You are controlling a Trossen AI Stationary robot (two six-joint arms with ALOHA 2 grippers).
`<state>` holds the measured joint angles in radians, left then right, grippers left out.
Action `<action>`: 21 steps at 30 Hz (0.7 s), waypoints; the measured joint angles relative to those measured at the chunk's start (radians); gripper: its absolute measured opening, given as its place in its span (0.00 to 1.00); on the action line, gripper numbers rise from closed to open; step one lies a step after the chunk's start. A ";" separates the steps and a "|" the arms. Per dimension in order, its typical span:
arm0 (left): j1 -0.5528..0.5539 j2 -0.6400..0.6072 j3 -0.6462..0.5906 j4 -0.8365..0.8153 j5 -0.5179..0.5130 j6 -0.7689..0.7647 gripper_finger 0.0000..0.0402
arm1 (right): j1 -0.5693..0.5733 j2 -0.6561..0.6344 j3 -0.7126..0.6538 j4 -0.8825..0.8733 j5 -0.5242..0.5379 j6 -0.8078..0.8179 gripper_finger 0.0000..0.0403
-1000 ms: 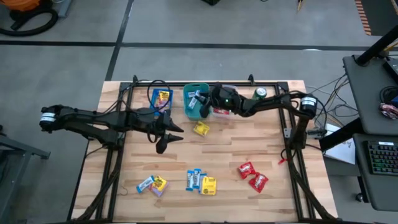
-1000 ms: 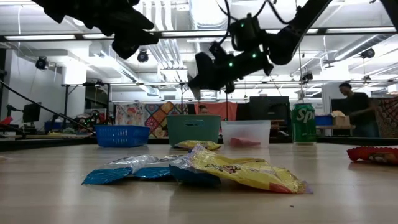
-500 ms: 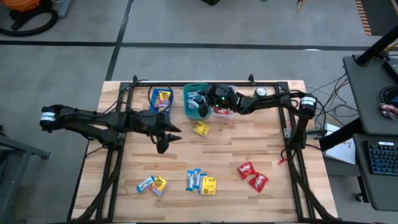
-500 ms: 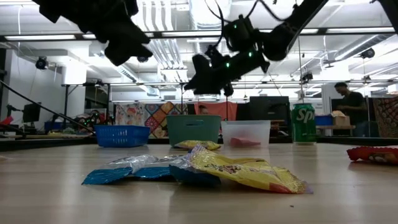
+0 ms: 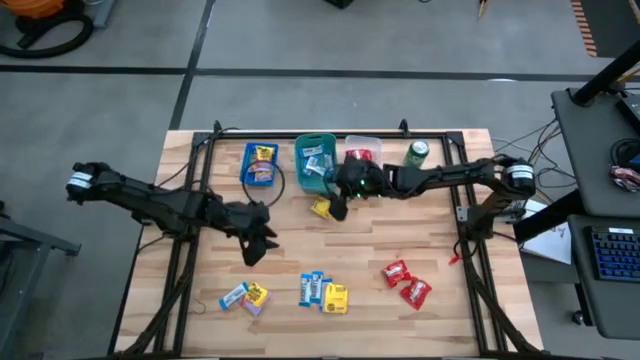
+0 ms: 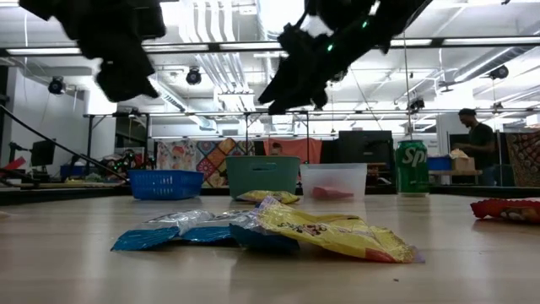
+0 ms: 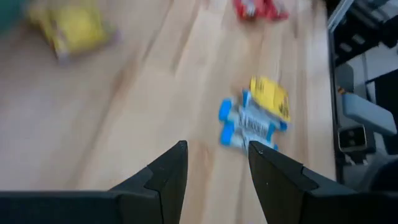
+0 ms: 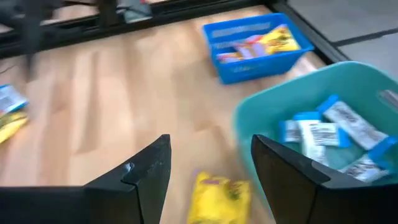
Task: Sort candy
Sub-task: Put the yellow candy into the blue bin
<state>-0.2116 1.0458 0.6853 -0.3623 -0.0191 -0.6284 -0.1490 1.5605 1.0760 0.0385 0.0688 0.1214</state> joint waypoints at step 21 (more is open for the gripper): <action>-0.528 0.308 0.076 -0.130 -0.095 -0.780 0.38 | 0.106 0.003 0.000 -0.004 0.011 -0.028 0.53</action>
<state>-0.7400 1.3536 0.7610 -0.4927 -0.1139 -1.4084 -0.0433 1.5639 1.0756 0.0341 0.0799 0.0937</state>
